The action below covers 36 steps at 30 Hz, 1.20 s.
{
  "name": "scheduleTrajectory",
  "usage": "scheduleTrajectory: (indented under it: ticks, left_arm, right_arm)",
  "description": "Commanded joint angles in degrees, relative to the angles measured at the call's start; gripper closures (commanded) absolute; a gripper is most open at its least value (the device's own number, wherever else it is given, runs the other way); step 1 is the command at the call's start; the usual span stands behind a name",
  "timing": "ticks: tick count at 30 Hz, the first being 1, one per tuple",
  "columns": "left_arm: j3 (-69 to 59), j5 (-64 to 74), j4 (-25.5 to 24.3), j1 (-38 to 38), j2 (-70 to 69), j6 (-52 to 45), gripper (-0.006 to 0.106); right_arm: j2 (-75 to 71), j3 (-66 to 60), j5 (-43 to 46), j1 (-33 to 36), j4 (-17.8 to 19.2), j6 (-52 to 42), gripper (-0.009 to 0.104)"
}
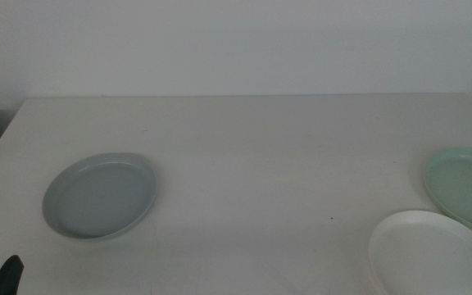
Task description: Stack the three bowls on top of each other.
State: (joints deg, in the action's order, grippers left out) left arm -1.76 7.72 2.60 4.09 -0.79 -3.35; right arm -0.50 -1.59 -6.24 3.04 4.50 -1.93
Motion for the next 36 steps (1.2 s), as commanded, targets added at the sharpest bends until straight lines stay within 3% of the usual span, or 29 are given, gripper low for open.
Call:
scheduleTrajectory:
  ticks: [1, 23, 29, 36]
  left_arm:
    - [0.34, -4.09, 0.5, -0.09, -0.78, 0.72, -0.005]
    - [0.34, -4.09, 0.5, -0.09, -0.78, 0.72, -0.005]
    - [0.34, -4.09, 0.5, -0.09, -0.78, 0.72, -0.005]
    - [0.34, -4.09, 0.5, -0.09, -0.78, 0.72, -0.005]
  right_arm:
    - [-1.27, 1.35, 3.23, -0.29, -0.04, -0.13, 0.036]
    - [22.73, 33.28, -31.61, -0.29, -0.45, -0.02, 0.036]
    - [30.07, 44.23, -43.21, -0.29, -2.65, 8.62, 0.036]
    - [41.35, 53.92, -49.9, -0.29, -2.7, 8.78, 0.036]
